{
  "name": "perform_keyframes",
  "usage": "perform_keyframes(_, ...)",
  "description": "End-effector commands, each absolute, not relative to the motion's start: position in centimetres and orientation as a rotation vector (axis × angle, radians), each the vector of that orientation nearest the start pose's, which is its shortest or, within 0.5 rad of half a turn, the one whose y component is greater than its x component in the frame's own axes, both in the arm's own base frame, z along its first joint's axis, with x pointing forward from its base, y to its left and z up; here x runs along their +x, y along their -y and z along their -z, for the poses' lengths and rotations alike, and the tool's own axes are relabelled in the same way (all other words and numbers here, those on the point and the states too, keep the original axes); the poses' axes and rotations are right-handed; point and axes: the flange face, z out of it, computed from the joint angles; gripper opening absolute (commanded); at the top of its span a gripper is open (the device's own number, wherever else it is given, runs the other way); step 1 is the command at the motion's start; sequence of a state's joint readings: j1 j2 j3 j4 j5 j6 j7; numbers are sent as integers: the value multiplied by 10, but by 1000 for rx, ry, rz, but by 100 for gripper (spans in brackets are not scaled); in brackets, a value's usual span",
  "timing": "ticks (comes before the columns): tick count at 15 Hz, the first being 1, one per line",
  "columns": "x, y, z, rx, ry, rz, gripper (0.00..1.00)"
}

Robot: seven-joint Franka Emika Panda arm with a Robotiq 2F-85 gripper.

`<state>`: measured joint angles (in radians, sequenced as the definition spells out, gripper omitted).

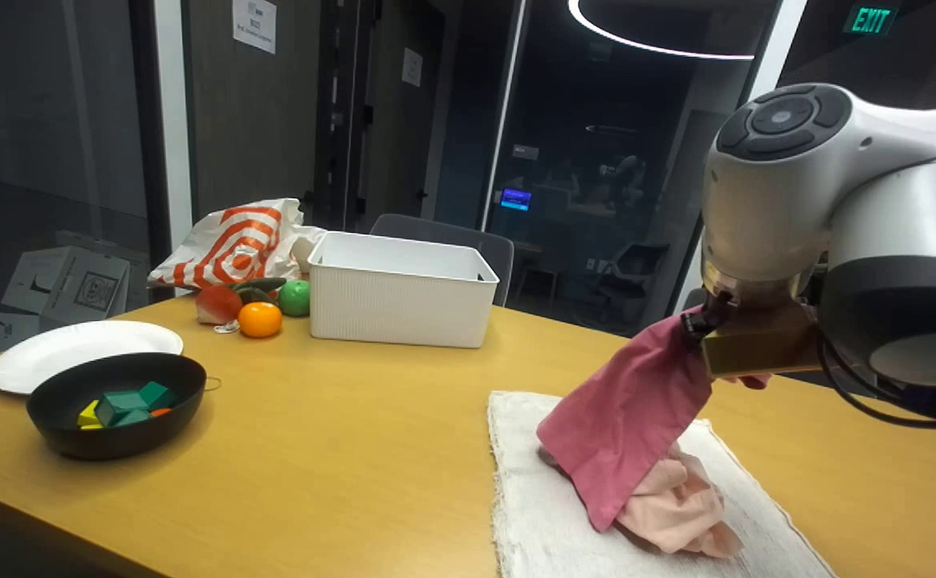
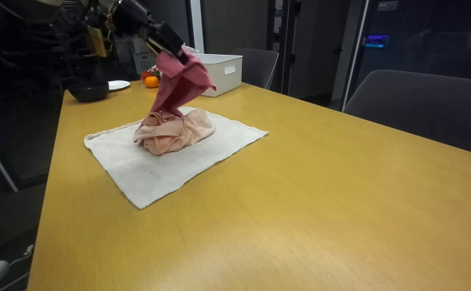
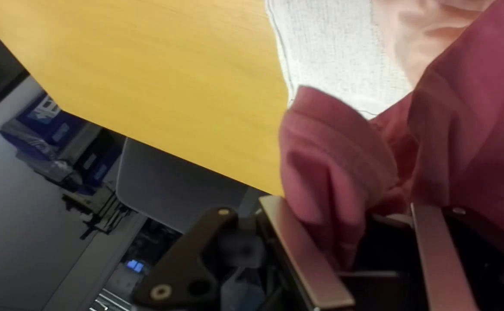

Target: Put the colored cloths on the white cloth then fold it

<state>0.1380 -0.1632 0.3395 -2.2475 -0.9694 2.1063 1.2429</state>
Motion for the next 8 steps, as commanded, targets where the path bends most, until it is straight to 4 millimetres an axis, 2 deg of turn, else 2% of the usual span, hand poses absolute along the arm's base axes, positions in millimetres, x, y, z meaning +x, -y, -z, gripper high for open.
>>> perform_keyframes(1,469,-199,-433,2400,312,-759,2)
perform_keyframes(5,474,-203,-408,2531,264,-642,0)
perform_keyframes(8,480,-215,-405,2695,209,-553,0)
